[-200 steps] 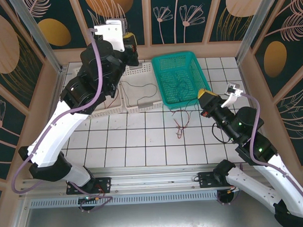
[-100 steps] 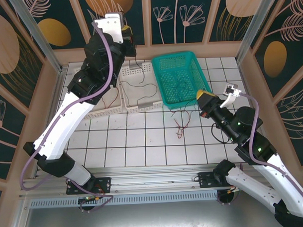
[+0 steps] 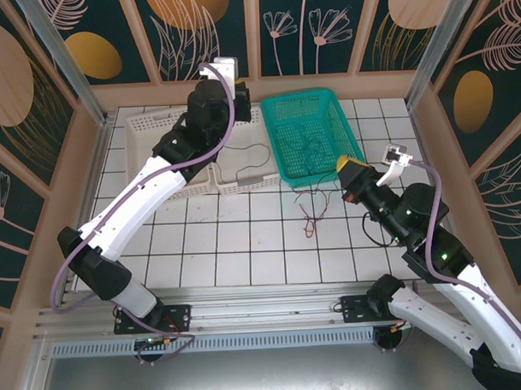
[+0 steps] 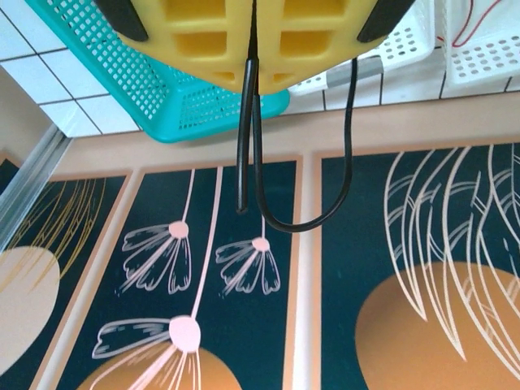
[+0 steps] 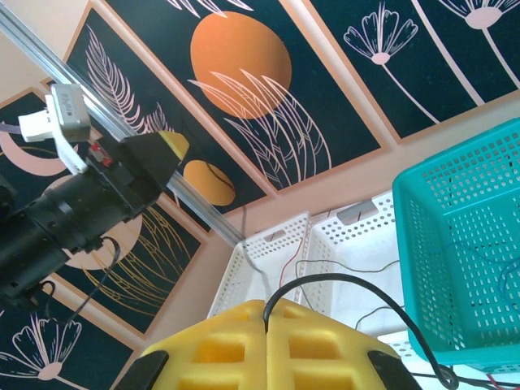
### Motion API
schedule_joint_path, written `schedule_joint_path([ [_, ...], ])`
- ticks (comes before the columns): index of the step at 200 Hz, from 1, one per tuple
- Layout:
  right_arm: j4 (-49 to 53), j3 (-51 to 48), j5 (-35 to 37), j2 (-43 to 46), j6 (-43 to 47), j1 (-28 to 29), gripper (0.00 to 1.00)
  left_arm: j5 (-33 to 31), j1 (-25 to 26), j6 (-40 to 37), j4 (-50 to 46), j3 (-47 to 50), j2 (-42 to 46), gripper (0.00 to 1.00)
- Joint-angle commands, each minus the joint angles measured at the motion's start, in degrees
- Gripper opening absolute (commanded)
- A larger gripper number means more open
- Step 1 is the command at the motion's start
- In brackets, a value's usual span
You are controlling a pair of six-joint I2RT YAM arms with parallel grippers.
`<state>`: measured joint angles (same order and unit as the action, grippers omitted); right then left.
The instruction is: Untangle the cables
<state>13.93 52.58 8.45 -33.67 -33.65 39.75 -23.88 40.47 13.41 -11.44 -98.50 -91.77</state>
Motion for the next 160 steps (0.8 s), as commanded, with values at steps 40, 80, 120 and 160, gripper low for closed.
schedule_joint_path([
  [40,-1.54,-1.04,-0.98,0.14,-0.98,-0.20,0.00,2.70,-0.35,1.70,3.36,-4.01,-1.29,0.00],
  [80,-1.89,-0.86,-0.94,-0.39,-0.63,-0.20,0.00,4.29,-0.37,1.97,1.87,-7.78,-1.78,0.00],
  [120,-2.40,-0.54,-1.48,-1.30,-0.63,-0.21,0.00,5.54,-0.39,2.58,1.73,-9.48,-3.50,0.00],
  [160,-1.99,-0.38,-1.42,-1.23,-0.54,-0.24,0.00,5.80,-0.37,2.45,4.30,-6.65,-4.97,0.00],
])
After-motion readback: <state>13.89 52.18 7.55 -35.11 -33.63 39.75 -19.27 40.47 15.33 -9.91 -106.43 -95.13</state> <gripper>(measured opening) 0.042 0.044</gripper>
